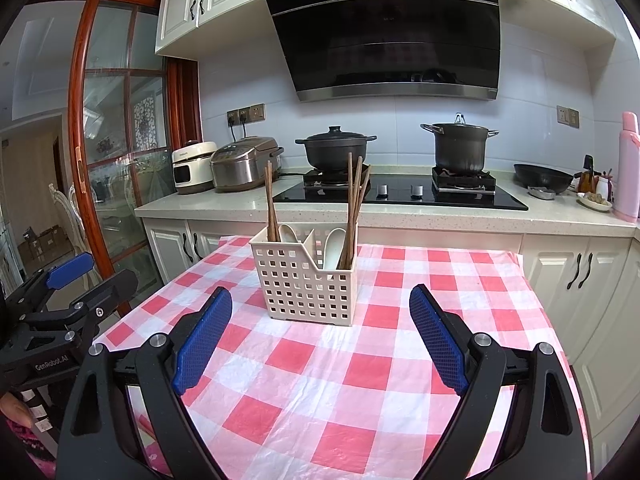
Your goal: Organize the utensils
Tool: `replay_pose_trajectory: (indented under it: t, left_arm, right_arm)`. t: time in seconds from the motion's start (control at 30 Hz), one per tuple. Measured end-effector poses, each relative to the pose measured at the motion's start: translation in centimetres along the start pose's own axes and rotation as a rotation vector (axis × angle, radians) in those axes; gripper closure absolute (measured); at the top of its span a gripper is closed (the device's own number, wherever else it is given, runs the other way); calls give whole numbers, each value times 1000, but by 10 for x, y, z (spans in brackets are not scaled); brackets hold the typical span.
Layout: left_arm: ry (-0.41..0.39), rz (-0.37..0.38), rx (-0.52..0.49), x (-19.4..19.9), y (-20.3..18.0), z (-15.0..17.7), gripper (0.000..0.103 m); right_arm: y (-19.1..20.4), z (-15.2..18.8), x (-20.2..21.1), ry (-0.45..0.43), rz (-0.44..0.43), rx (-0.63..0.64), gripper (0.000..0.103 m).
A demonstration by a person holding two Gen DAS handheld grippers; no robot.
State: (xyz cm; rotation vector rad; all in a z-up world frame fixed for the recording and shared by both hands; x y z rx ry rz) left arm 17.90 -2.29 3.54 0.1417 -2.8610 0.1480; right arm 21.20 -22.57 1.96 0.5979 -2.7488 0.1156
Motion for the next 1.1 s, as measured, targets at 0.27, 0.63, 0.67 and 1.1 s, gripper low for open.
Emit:
replay_pose_trajectory:
  t: [0.27, 0.63, 0.67, 1.1]
  left_arm:
    - [2, -1, 1, 0, 1, 2, 5]
    - [13, 16, 2, 0, 2, 5, 5]
    - [15, 12, 5, -1, 4, 6, 5]
    - [24, -4, 14, -5, 12, 4, 5]
  right_arm:
    - [0, 2, 0, 0, 1, -1, 18]
    - [-1, 5, 0, 6, 4, -1, 18]
    - [-1, 6, 0, 7, 3, 0, 18]
    - [3, 4, 3, 8, 10, 6, 18]
Point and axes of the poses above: each gripper's, at about its wrist camera, not at the fingertips, and x roughly against the way its jaws point, y to its left, z to its underside, the point moved 4 cm from there along -x, roughly the way its jaws point, and after that the axes turned 5 degrees about x, right-handed, at the moved point
